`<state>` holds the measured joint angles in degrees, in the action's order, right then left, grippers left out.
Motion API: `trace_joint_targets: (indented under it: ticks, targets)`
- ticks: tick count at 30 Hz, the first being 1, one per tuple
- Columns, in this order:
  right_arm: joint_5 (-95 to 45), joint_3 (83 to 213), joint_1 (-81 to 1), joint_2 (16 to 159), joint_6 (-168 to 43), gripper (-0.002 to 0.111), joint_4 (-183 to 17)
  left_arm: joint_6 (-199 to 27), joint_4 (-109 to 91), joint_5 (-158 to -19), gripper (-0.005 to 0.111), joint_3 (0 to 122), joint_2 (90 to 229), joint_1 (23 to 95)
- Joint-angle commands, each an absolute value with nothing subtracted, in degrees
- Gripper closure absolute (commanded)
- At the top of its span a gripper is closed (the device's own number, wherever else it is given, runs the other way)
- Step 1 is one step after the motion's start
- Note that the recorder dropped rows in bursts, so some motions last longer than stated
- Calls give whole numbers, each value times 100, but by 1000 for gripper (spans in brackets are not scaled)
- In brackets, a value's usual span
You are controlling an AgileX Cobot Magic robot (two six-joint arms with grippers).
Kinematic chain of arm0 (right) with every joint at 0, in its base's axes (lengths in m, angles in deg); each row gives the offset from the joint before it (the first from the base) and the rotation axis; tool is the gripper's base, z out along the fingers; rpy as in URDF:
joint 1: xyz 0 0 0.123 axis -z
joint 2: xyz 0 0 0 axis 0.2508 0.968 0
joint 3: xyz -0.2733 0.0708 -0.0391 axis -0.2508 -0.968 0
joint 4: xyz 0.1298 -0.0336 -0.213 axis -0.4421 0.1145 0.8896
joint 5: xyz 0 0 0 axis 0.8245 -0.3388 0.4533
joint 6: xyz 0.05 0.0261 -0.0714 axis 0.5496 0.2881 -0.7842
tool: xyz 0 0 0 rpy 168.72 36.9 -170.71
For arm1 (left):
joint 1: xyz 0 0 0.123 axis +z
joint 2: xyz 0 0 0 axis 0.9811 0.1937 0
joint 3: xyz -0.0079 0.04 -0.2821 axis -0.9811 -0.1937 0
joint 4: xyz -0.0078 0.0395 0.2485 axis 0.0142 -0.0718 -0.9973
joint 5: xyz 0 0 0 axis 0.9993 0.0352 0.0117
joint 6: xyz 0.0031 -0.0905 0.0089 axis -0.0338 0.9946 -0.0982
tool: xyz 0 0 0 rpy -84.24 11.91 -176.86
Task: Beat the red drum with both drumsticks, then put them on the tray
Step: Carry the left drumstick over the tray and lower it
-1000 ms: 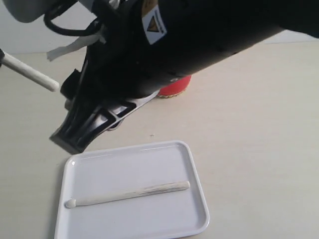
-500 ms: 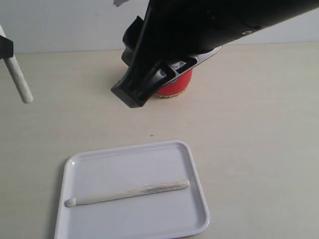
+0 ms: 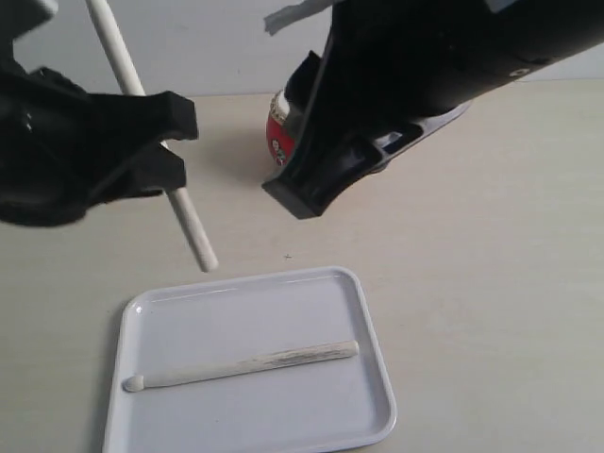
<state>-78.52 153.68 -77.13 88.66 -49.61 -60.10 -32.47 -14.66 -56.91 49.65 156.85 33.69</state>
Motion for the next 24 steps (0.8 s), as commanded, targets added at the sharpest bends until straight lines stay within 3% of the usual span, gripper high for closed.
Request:
trace_joint_targets:
  ticks: [1, 6, 13, 19, 24]
  targets:
    - [-8089, 15345, -7719, 8486, -4884, 65, -5839, -1271, -1731, -7112, 107, 4209, 15743, 2913]
    - [-8062, 15257, -7719, 8082, -4788, 65, -5804, 899, -2405, -8376, 107, 3626, 15970, 2672]
    - [-8070, 14790, -7719, 7960, -4788, 65, -5901, 1604, -1873, -9342, 107, 3581, 16852, 2607]
    - [-8076, 14558, -7719, 7960, -4772, 65, -5901, 540, 339, -10486, 107, 3581, 17746, 2578]
    - [-8051, 14558, -7719, 7960, -4772, 65, -5886, -1502, 4039, -12048, 107, 3581, 18043, 2126]
